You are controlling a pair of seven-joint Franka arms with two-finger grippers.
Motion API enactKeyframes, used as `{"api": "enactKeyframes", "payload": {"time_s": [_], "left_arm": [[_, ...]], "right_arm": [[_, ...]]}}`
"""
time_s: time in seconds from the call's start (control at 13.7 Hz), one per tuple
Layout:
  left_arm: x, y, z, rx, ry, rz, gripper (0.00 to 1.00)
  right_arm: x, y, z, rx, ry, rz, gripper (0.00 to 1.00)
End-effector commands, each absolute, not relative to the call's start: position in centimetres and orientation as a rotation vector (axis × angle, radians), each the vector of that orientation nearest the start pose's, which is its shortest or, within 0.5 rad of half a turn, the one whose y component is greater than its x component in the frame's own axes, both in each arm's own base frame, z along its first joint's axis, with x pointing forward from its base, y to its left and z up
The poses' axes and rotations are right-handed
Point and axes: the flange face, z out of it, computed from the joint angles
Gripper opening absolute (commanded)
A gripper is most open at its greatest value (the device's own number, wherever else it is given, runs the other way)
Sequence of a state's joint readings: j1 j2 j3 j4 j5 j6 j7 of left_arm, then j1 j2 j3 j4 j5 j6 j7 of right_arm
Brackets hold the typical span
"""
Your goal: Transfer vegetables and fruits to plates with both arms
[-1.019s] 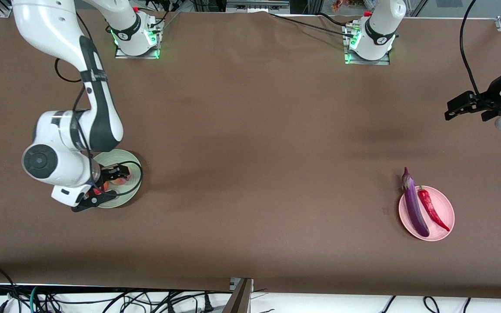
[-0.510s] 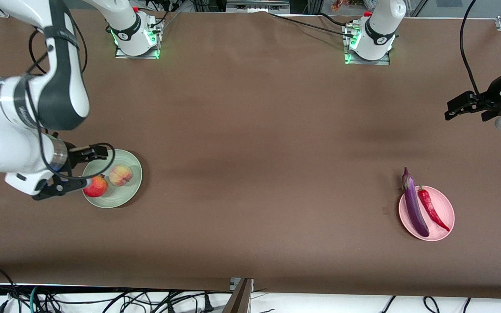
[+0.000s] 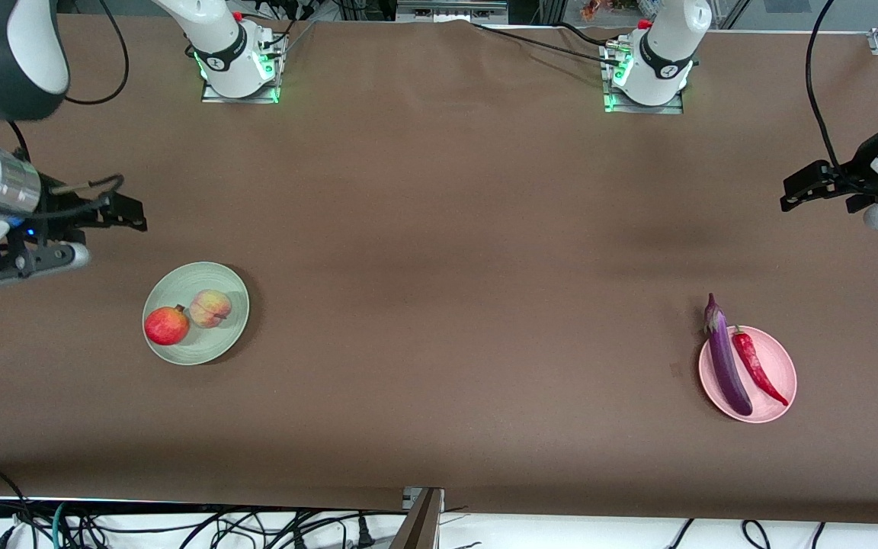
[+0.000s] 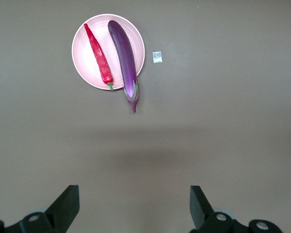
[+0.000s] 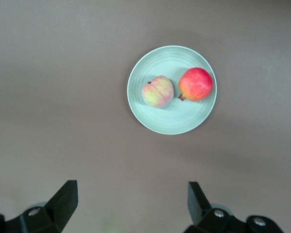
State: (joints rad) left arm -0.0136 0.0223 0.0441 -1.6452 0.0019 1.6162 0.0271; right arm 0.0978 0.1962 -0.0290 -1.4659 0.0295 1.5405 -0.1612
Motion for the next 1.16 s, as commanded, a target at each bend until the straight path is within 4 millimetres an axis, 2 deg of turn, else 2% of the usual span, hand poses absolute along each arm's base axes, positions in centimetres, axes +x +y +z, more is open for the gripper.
{"api": "enactKeyframes", "payload": {"time_s": [0.0,0.15,0.29,0.44,1.09], "left_arm": [[56.4,1.5,58.5,-3.115,0.01,0.077,1.0],[56.4,1.5,58.4,-3.115,0.01,0.08,1.0],[56.3,1.6,58.5,-3.115,0.007,0.078,1.0],[56.3,1.5,58.5,-3.115,0.01,0.077,1.0],[56.4,1.5,58.4,-3.115,0.01,0.08,1.0]], "right_arm": [[58.0,3.3,58.9,-3.114,-0.307,0.074,1.0],[56.6,3.0,60.8,-3.125,-0.313,0.053,1.0],[56.4,1.6,60.6,-3.131,-0.282,0.077,1.0],[55.9,1.7,60.3,-3.128,-0.272,0.14,1.0],[57.7,1.2,59.5,-3.147,-0.266,0.143,1.0]]}}
